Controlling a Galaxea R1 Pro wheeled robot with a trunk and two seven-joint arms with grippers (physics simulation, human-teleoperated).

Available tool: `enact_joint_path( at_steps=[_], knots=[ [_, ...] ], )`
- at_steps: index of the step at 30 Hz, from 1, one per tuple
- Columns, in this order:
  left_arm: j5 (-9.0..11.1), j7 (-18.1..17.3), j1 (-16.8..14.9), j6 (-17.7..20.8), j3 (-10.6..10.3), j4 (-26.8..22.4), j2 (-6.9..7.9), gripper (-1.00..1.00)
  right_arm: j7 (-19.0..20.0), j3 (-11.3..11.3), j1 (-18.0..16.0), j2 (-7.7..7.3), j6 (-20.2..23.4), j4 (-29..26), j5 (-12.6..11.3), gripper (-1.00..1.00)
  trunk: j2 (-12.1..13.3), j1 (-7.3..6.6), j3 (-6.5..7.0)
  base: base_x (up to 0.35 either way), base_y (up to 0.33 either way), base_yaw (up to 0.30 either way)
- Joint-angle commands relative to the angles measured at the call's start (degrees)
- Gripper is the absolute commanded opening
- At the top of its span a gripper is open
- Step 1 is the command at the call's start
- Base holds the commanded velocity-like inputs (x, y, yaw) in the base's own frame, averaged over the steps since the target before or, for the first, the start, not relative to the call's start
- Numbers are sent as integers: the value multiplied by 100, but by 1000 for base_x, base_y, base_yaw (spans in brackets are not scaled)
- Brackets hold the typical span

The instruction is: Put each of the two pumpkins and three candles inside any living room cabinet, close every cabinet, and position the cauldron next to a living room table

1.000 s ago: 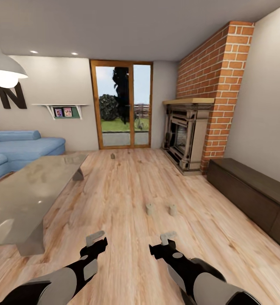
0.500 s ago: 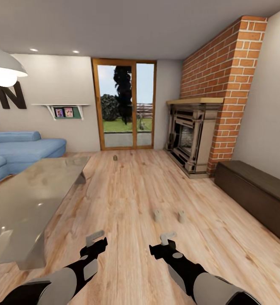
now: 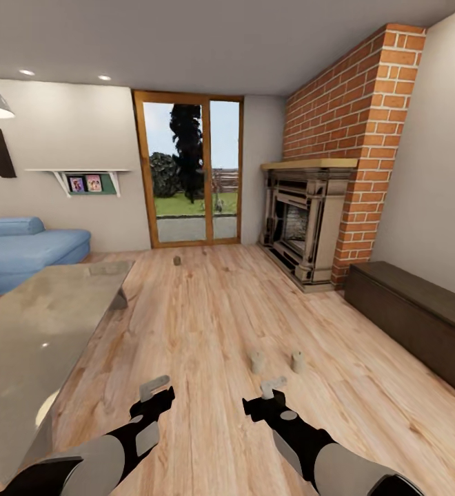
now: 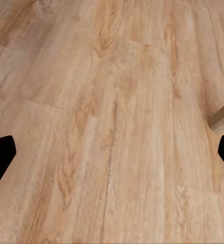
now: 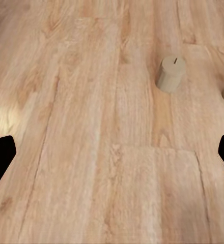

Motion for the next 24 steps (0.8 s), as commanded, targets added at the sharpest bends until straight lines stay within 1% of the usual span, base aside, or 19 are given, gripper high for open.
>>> enact_joint_path(
  at_steps=[1, 24],
  knots=[
    [-10, 1, -9, -41, 45, 21, 0, 100, -22, 46, -7, 1, -22, 10, -55, 100, -3, 3, -6, 313, 143, -73],
    [-10, 1, -10, -34, 44, 21, 0, 100, -31, 52, -11, 1, -22, 11, -51, 100, -3, 3, -6, 314, 166, -9]
  ],
)
